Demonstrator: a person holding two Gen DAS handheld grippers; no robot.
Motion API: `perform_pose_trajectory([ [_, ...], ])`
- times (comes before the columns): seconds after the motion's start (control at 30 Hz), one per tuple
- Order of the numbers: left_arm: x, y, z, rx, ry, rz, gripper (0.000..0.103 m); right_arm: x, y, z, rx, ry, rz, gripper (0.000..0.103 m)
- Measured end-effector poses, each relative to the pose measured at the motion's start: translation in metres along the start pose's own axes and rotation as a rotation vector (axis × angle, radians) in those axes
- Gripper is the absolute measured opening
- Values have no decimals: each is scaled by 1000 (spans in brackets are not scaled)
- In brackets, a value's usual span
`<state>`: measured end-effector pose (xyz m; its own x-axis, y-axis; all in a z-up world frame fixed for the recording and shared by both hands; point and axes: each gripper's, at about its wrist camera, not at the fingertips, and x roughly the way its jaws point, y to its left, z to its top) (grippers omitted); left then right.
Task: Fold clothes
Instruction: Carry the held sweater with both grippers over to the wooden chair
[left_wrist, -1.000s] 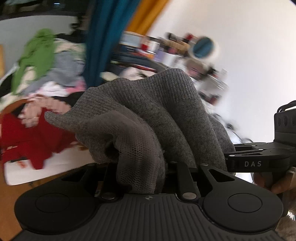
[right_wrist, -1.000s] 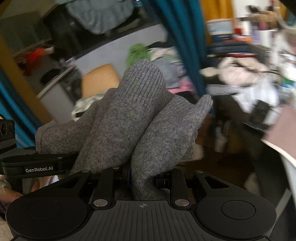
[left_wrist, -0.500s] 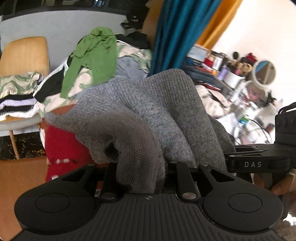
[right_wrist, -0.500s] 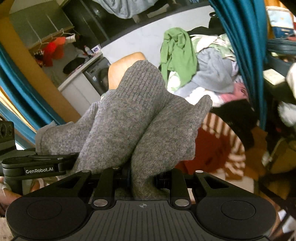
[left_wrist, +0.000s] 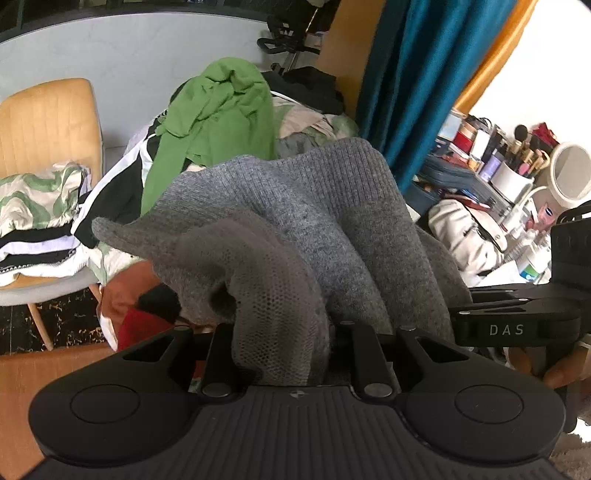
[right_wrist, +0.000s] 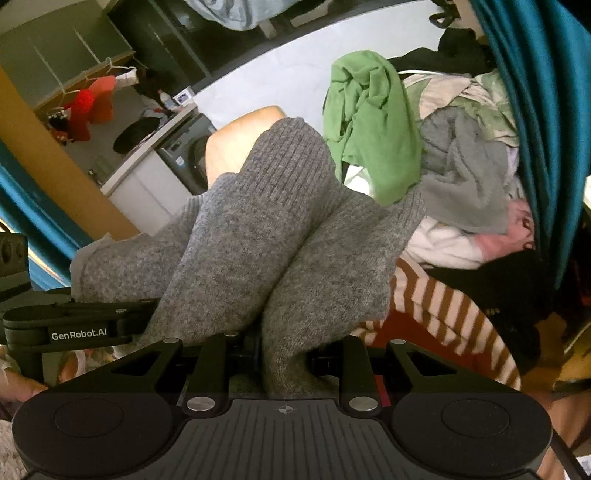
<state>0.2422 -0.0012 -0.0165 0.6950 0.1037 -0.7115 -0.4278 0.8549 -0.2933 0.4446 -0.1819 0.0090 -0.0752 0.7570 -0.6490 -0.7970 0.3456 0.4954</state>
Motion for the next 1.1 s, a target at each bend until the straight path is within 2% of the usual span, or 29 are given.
perform_pose_trajectory([
  [0.13, 6, 42, 12, -9, 1, -23, 21, 41, 18, 19, -10, 8, -26, 21],
  [0.3, 4, 113, 32, 17, 7, -57, 21, 101, 66, 33, 8, -9, -78, 21],
  [0.53, -34, 237, 72, 59, 32, -96, 21, 187, 168, 47, 83, -21, -117, 21],
  [0.7, -56, 316, 85, 63, 55, -100, 21, 247, 230, 54, 91, -13, -134, 21],
  [0.87, -61, 371, 89, 55, 65, -93, 21, 295, 264, 63, 79, 31, -138, 21],
  [1.1, -47, 431, 95, -14, 92, -78, 21, 359, 281, 84, 48, 100, -128, 21],
])
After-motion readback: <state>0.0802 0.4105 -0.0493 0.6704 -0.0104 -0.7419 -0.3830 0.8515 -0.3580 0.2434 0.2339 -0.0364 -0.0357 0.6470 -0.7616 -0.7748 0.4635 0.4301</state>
